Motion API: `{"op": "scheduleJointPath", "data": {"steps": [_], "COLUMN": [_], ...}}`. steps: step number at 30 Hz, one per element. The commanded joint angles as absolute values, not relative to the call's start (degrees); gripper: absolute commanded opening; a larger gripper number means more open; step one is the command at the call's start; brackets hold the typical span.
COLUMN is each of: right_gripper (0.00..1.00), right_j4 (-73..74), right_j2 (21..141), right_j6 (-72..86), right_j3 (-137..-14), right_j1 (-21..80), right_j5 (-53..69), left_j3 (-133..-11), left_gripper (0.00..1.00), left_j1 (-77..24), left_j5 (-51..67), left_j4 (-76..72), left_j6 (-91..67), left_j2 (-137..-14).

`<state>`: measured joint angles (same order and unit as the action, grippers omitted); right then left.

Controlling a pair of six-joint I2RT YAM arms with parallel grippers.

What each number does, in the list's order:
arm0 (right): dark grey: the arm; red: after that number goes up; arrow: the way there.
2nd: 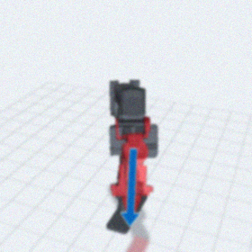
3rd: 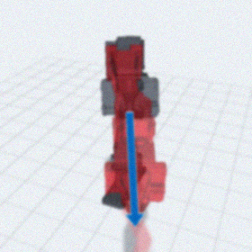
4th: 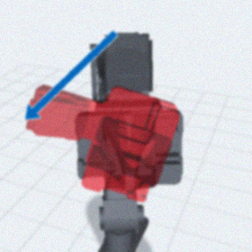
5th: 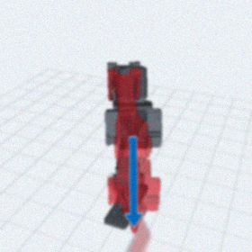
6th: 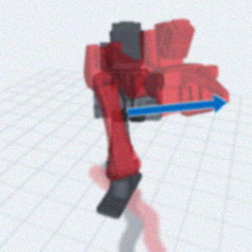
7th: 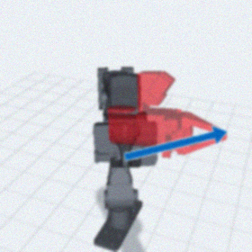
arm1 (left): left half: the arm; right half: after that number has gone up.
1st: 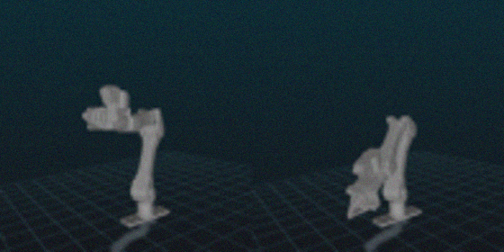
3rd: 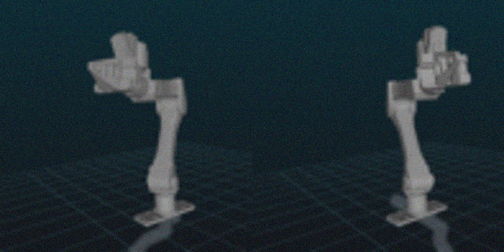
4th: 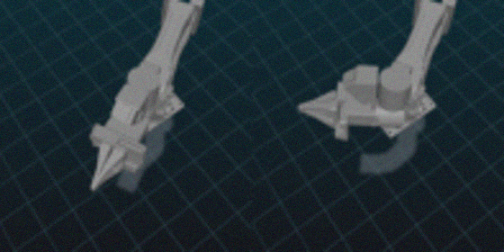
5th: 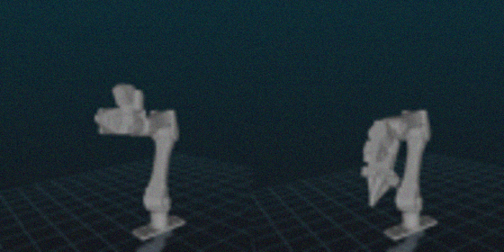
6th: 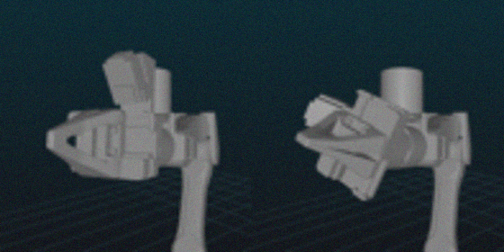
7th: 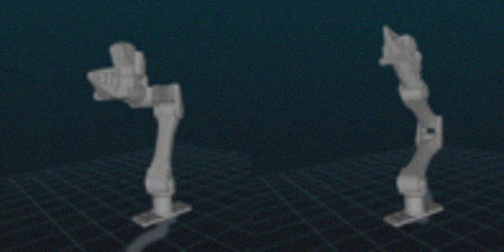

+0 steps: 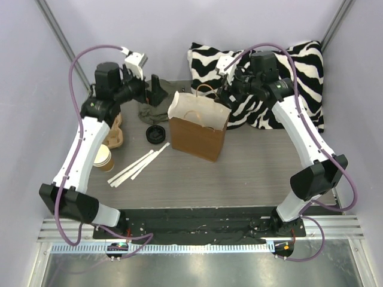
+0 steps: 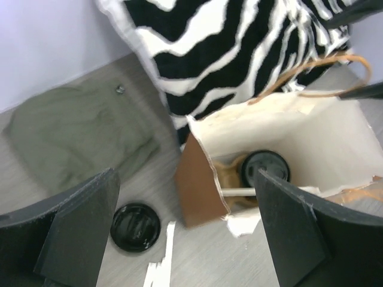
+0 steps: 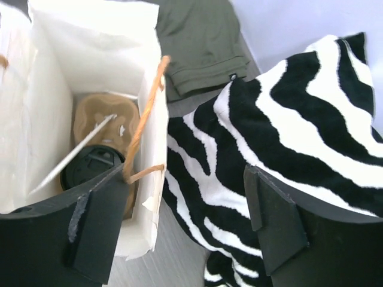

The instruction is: Pack the takeout coffee

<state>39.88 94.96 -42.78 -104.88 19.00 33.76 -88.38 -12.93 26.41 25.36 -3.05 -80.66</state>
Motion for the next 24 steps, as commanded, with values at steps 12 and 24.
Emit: {"op": "scheduleJointPath", "data": {"steps": [12,24], "right_gripper": [0.93,0.95], "right_j4": [31.90,35.42], "right_j2": [76.58,54.86], "right_j6": [-3.62,4.56], "right_j3": [-95.22,-62.52], "right_j1": [7.75,3.95], "right_j5": [15.22,7.47], "left_j3": [-123.05,-88.70], "left_gripper": [1.00,1.00], "left_j1": [-2.11,-3.95], "left_j5": [16.18,12.31], "left_j4": [66.78,65.22], "left_j6": [1.48,8.26], "left_j2": [-99.84,-85.36]}}
